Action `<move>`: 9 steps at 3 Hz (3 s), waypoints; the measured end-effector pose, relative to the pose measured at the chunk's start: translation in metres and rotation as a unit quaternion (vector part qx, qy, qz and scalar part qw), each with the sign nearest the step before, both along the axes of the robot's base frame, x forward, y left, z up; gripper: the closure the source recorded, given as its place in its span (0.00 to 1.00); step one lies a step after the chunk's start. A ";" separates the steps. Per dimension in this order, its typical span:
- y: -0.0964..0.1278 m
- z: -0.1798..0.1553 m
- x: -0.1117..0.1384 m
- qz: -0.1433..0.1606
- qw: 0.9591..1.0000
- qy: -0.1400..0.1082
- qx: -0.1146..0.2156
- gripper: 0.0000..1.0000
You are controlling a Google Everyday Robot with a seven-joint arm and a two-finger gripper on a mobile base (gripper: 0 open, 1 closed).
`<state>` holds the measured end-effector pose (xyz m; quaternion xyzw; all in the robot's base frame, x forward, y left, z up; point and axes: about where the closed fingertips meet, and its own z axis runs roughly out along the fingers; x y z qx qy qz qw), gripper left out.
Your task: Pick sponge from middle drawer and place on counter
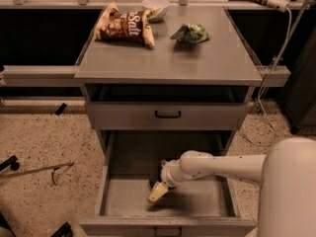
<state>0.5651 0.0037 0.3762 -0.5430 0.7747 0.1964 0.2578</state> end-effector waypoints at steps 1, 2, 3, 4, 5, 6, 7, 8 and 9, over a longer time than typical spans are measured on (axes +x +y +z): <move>-0.006 -0.001 0.000 -0.003 1.000 0.001 -0.003 0.00; -0.023 -0.012 -0.006 -0.004 1.000 0.004 -0.016 0.00; -0.025 -0.021 -0.008 -0.005 1.000 0.004 -0.016 0.00; -0.023 -0.032 -0.005 -0.003 1.000 0.006 -0.015 0.00; -0.022 -0.032 -0.005 -0.003 1.000 0.006 -0.015 0.19; -0.022 -0.032 -0.005 -0.003 1.000 0.006 -0.015 0.42; -0.022 -0.031 -0.005 -0.002 1.000 0.006 -0.015 0.65; -0.022 -0.025 -0.005 -0.002 1.000 0.006 -0.015 0.89; -0.022 -0.022 -0.005 -0.002 1.000 0.006 -0.015 1.00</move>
Offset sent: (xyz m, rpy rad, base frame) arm -0.0034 -0.0271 -0.0078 -0.0483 0.0031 -0.0071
